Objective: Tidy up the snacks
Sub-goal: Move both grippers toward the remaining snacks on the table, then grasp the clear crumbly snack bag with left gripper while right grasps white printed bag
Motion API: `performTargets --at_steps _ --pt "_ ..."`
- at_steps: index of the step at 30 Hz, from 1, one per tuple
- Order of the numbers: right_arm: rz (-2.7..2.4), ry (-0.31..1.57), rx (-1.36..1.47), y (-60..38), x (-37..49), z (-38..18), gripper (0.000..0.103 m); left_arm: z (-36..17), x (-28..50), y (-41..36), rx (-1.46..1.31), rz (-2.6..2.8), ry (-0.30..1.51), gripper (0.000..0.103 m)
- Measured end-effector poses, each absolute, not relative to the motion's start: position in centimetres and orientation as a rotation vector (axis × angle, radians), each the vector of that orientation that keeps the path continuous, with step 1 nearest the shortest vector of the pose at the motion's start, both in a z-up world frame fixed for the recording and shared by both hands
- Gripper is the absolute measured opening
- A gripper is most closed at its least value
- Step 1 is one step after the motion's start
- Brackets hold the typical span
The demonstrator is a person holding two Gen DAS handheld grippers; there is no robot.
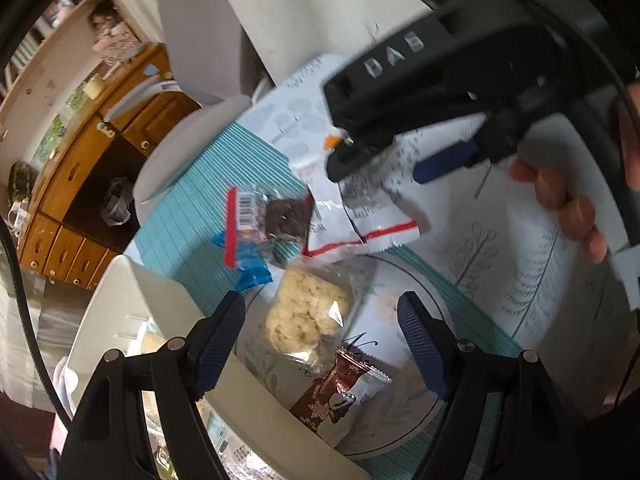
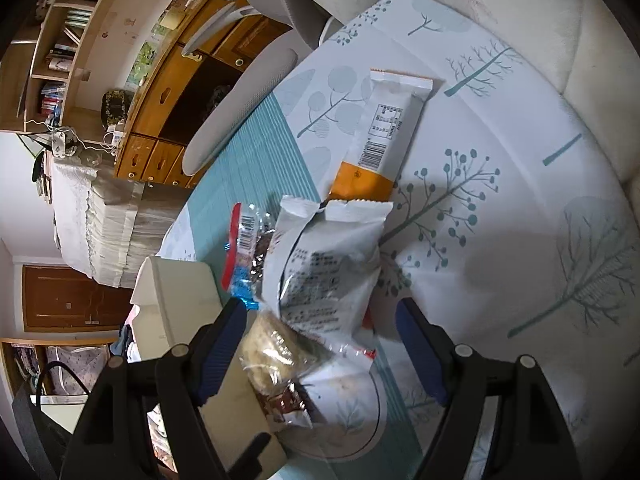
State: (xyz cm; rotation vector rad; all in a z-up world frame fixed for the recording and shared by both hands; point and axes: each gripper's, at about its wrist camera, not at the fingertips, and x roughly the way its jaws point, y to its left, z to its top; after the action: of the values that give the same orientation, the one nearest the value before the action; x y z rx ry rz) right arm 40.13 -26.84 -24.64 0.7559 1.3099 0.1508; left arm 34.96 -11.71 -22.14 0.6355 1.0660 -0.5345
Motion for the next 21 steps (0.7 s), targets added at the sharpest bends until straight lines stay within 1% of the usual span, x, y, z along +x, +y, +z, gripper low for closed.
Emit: performTargets --at_steps 13,21 --pt "0.227 1.298 0.669 -26.3 42.1 -25.7 0.078 -26.4 37.4 -13.2 0.735 -0.513 1.176 0.077" --pt "0.283 1.326 0.645 -25.8 42.9 -26.5 0.077 -28.1 39.3 -12.8 0.697 -0.502 1.268 0.077"
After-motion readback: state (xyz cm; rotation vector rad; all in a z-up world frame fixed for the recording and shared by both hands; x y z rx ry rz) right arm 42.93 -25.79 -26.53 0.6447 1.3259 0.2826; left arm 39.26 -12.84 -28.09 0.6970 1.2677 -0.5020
